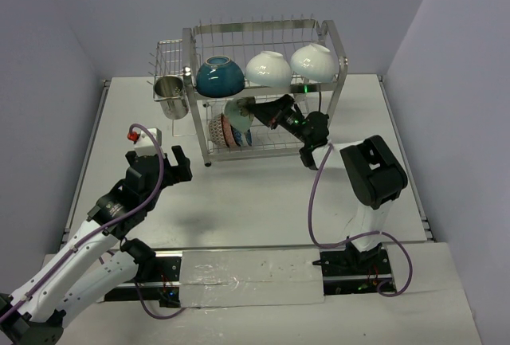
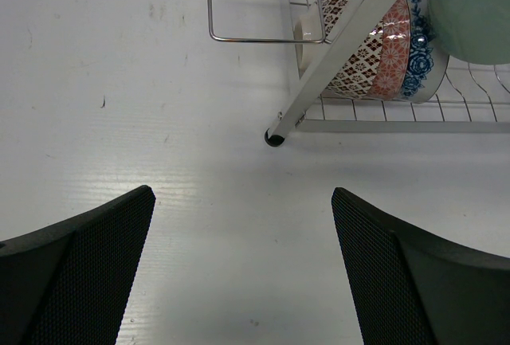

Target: Load the bowls into the dish rack

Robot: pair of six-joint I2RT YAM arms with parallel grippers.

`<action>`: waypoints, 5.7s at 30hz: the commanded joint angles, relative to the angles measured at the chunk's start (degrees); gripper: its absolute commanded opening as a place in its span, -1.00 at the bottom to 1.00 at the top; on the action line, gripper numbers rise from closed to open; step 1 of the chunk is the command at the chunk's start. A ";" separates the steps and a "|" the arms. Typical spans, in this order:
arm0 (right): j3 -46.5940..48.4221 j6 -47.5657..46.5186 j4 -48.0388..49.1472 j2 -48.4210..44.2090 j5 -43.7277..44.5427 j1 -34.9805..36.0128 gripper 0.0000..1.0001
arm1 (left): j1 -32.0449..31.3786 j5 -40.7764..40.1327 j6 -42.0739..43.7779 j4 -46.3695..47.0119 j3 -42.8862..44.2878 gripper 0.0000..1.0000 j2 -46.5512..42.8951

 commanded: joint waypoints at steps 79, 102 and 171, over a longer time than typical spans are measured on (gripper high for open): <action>-2.69 2.47 19.70 -3.15 -5.05 -8.72 -1.00 | 0.19 0.21 0.88 1.73 0.79 0.98 -0.05; -2.52 4.31 24.53 7.40 -4.09 -8.64 -1.00 | 0.19 0.12 0.87 1.82 0.70 0.99 0.04; 6.00 -26.54 -26.36 -9.83 -12.43 0.06 -0.21 | 0.19 0.30 0.88 1.91 0.79 0.99 0.22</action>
